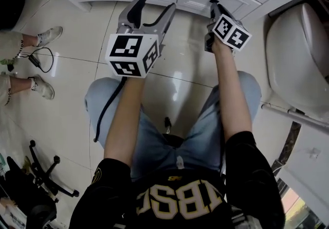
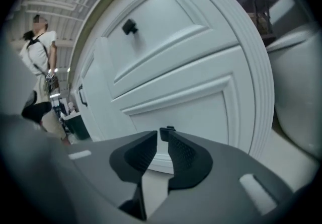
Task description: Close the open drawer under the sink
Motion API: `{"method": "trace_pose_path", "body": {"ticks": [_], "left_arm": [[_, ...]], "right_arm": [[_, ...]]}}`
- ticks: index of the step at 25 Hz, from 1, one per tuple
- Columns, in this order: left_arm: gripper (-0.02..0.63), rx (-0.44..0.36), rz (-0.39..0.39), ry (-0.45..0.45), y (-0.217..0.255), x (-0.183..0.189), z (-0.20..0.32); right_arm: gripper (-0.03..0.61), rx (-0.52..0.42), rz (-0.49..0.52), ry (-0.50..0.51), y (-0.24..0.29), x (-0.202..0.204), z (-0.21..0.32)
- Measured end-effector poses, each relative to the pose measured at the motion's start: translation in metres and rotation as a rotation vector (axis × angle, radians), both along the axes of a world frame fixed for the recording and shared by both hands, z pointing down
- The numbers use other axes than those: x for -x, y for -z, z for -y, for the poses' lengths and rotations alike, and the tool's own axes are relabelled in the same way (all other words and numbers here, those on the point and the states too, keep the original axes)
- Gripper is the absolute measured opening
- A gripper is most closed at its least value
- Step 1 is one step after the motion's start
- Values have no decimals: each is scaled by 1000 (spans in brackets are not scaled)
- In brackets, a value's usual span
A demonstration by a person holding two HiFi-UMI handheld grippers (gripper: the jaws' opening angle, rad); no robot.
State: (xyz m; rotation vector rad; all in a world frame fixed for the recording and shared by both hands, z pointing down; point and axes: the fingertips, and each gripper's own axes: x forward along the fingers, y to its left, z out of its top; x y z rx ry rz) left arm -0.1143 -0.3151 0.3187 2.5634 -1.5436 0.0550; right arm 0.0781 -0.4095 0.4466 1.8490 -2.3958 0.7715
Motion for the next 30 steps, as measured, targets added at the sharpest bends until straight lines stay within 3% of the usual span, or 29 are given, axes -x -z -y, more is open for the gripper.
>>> {"method": "trace_pose_path", "body": {"ticks": [4, 8, 11, 18, 22, 30], "left_arm": [[319, -2, -8, -7, 1, 3, 4], [319, -54, 54, -16, 9, -11, -7], [328, -94, 88, -27, 16, -19, -18], [337, -138, 97, -52, 29, -49, -44], [342, -138, 93, -71, 29, -66, -58], [370, -159, 71, -58, 38, -87, -73]], "right_arm": [[63, -118, -163, 94, 41, 22, -19], [67, -219, -265, 91, 86, 3, -53], [98, -291, -289, 62, 116, -13, -82], [253, -429, -265, -26, 167, -47, -149], [332, -451, -261, -60, 174, -57, -178], [339, -373, -284, -99, 150, -83, -205]]}}
